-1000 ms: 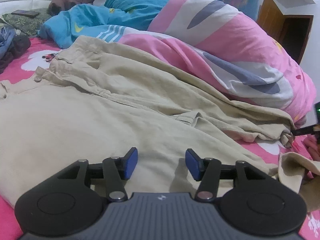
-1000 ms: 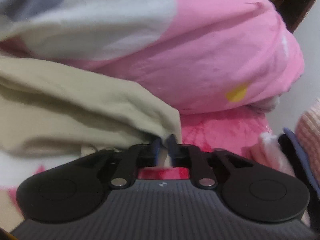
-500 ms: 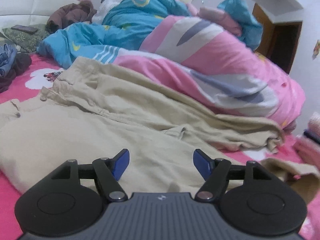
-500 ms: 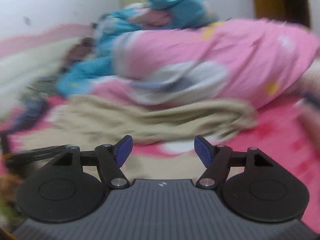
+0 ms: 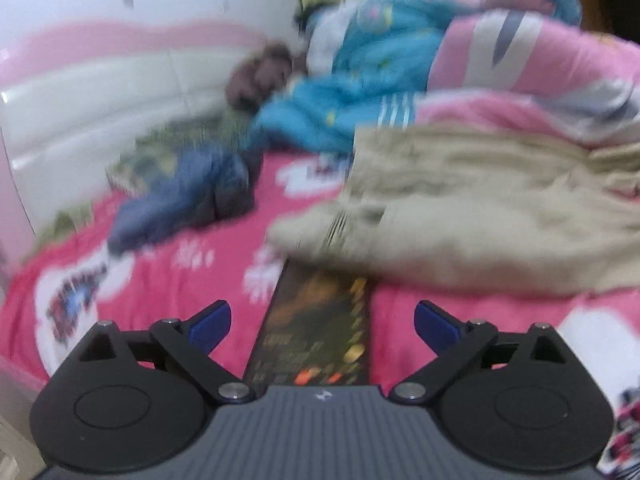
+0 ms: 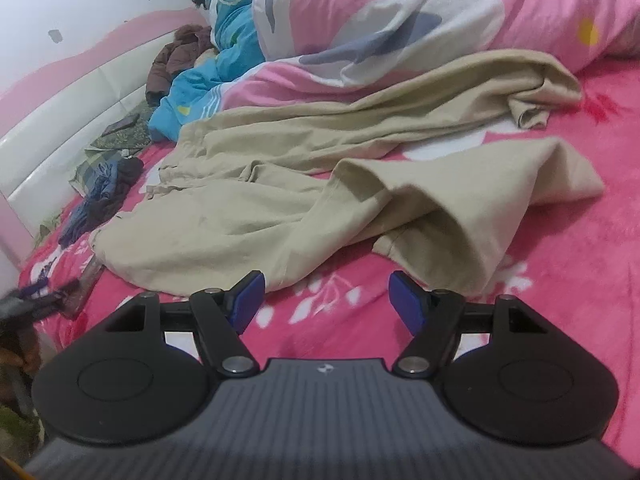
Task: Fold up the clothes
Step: 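Open the right tool to release the trouser leg onto the trousers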
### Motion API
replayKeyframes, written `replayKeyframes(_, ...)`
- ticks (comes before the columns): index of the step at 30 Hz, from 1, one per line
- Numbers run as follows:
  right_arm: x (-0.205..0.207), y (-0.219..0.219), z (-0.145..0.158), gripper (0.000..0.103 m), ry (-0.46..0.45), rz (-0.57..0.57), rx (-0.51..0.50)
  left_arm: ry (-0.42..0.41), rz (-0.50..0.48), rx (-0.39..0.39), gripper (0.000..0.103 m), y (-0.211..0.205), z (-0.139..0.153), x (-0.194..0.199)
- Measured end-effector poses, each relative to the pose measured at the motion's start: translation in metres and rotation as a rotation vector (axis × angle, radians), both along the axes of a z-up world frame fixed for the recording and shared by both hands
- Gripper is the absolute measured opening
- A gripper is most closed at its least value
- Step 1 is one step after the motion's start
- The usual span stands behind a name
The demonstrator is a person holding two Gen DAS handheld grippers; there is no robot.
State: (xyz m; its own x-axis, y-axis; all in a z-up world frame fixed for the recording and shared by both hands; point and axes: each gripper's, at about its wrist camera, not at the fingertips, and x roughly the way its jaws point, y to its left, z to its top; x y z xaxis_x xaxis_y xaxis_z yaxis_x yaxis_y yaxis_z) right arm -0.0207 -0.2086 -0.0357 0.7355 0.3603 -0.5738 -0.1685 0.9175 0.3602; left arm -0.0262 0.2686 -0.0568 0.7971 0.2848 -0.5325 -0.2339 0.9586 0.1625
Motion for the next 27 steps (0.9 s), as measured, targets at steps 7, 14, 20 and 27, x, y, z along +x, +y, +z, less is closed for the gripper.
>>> replayKeyframes(7,0.006,-0.004,-0.012,0.069,0.036,-0.040,0.016,0.052,-0.017,-0.134,0.096,0.020,-0.015,0.020)
replayKeyframes(14,0.014,-0.011,-0.024,0.069,0.071,-0.089,0.046,0.028,0.026,-0.171,0.080,0.030,-0.019,0.021)
replayKeyframes(20,0.020,-0.006,-0.026,0.069,0.079,-0.091,0.041,-0.009,0.099,-0.155,0.080,0.033,-0.019,0.018)
replayKeyframes(27,0.027,0.002,-0.023,0.069,0.077,-0.078,0.012,-0.007,0.181,-0.090,0.080,0.081,-0.018,0.029)
